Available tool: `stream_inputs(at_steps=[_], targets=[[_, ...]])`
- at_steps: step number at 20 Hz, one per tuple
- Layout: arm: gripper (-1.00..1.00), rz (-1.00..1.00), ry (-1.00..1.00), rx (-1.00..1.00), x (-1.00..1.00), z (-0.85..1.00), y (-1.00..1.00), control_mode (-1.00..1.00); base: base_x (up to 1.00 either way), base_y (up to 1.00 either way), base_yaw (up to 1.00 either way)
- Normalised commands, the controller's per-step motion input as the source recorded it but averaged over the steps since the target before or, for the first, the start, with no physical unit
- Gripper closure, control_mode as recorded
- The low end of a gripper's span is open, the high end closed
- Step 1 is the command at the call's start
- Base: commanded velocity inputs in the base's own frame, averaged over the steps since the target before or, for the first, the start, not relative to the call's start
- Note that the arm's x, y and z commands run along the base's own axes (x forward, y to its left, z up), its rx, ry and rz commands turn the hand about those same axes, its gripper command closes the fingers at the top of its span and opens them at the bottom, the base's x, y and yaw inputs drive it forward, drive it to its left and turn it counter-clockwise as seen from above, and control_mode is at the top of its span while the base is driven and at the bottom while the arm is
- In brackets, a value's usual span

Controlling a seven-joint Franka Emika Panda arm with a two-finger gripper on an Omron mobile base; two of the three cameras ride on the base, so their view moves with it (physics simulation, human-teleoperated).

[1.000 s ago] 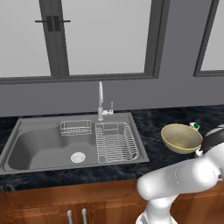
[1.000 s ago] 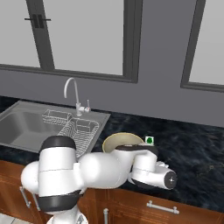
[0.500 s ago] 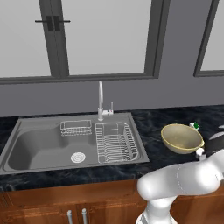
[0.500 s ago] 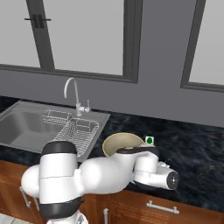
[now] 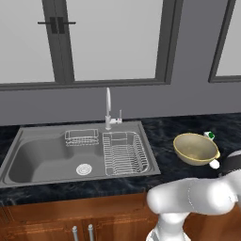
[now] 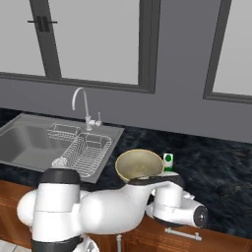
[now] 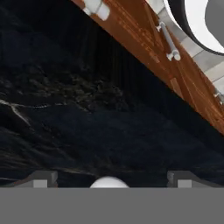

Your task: Gather the eggs and milk located in the vicinity of the sink area and place them right next to the bowl.

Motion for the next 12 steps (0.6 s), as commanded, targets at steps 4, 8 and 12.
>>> stream_inputs(at_steps=[4, 8, 12], targets=[[-1.00, 0.00, 0.00, 0.00, -0.59, 0.00, -0.19, -1.00, 0.00, 0.00, 0.00], [-1.00, 0.00, -0.03, 0.00, -0.61, 0.39, -0.07, -1.00, 0.00, 0.00, 0.00], [-1.00, 0.00, -0.14, -0.03, -0.34, 0.98, 0.05, -1.00, 0.00, 0.00, 0.00]])
